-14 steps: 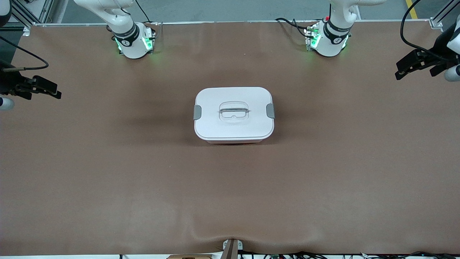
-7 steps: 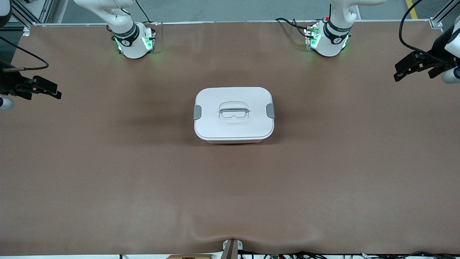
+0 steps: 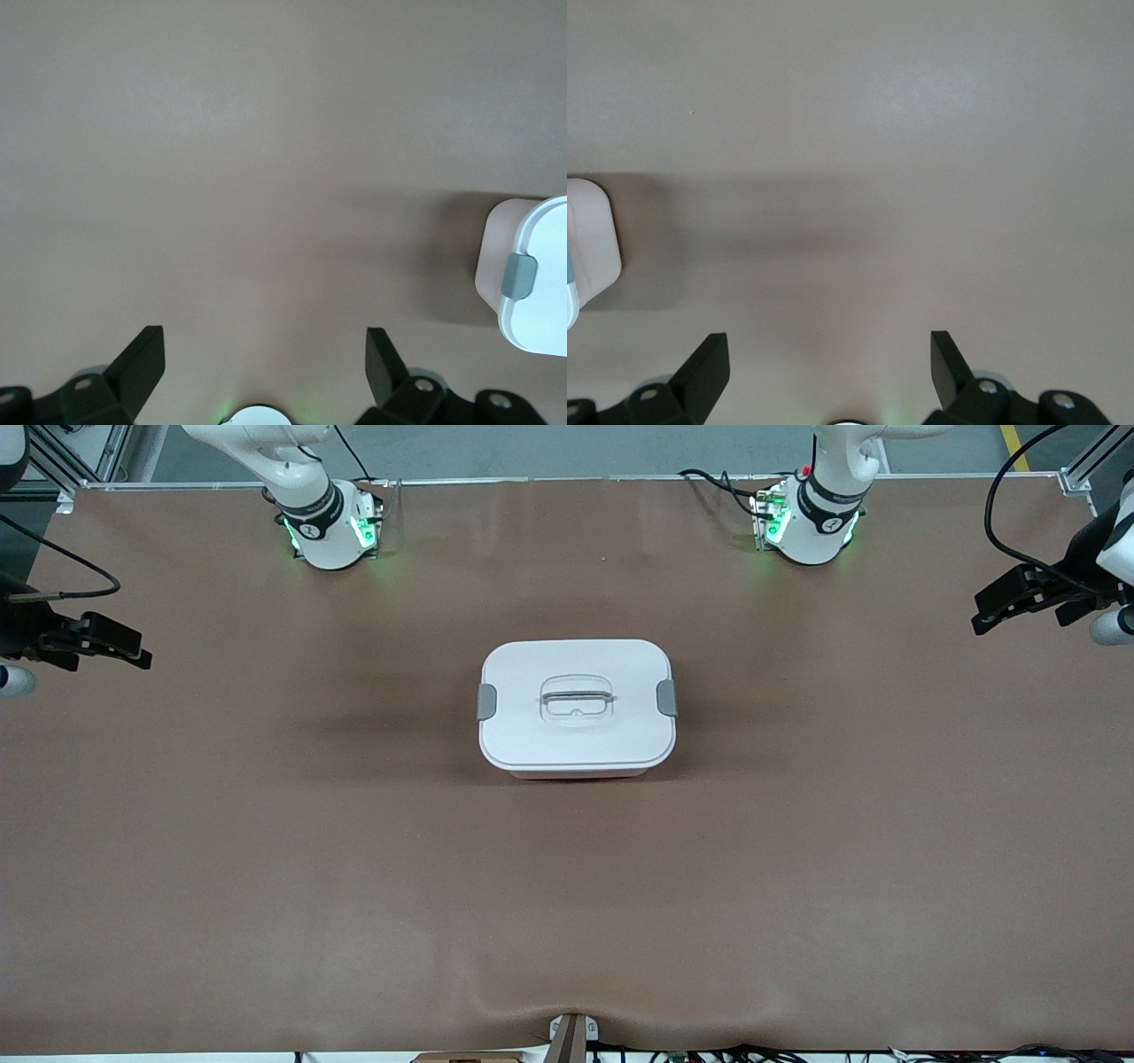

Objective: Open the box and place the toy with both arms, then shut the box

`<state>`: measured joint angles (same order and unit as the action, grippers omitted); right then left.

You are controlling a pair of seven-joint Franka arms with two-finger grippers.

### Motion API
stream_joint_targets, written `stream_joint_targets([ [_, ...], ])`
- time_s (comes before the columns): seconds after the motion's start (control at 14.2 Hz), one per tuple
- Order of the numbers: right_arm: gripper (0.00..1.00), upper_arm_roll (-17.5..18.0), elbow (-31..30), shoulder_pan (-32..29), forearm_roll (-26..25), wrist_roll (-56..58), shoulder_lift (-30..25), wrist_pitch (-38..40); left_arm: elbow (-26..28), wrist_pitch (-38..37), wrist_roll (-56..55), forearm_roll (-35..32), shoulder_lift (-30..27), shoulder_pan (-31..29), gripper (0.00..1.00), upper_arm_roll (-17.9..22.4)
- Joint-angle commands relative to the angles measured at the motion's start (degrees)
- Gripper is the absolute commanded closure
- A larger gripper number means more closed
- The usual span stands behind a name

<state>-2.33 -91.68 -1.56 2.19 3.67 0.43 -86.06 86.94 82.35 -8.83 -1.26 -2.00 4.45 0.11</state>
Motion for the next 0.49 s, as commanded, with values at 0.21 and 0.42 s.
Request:
stream_joint_targets([
  [0.21,0.0,1.01,0.36,-1.43,-0.52,-0.41,0.1,-0.08,-0.81,0.18,0.58,0.91,0.42,-0.49,0.0,0.07],
  [0.42,0.0,0.93,0.36,-1.52,-0.52,-0.41,0.1,-0.08,-0.81,0.18,0.31,1.0,0.76,-0.32,0.0,0.07],
])
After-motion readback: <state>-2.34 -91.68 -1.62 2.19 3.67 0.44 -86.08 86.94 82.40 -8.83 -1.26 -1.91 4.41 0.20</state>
